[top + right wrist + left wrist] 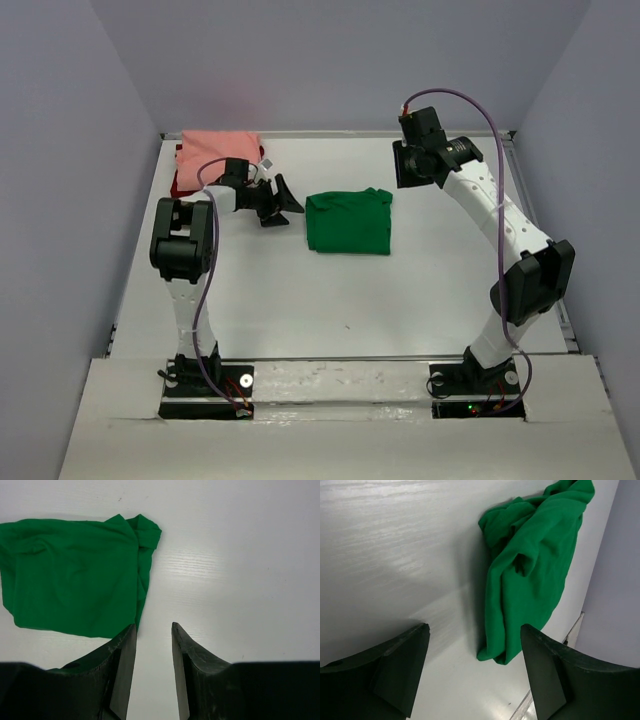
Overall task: Fold and stack the t-shirts
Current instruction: Smooth out wrinkles on the folded tshirt, then put the neatly folded tshirt into the corner of the board with the left arm
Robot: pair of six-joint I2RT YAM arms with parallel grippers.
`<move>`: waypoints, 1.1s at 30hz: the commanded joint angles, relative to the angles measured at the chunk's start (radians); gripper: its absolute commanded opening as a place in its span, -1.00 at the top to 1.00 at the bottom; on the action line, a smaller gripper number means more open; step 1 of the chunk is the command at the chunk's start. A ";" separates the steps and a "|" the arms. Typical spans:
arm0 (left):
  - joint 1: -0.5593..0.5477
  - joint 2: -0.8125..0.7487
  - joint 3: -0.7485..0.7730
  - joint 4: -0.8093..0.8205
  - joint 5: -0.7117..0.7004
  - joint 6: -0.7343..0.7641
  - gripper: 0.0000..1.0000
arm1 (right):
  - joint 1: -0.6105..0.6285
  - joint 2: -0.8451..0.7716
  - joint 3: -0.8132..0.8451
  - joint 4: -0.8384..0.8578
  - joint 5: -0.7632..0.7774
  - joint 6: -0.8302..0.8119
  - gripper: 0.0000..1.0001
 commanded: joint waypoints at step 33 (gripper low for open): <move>-0.211 0.203 0.044 0.183 -0.060 -0.190 0.68 | 0.005 -0.107 0.009 0.043 -0.014 0.010 0.20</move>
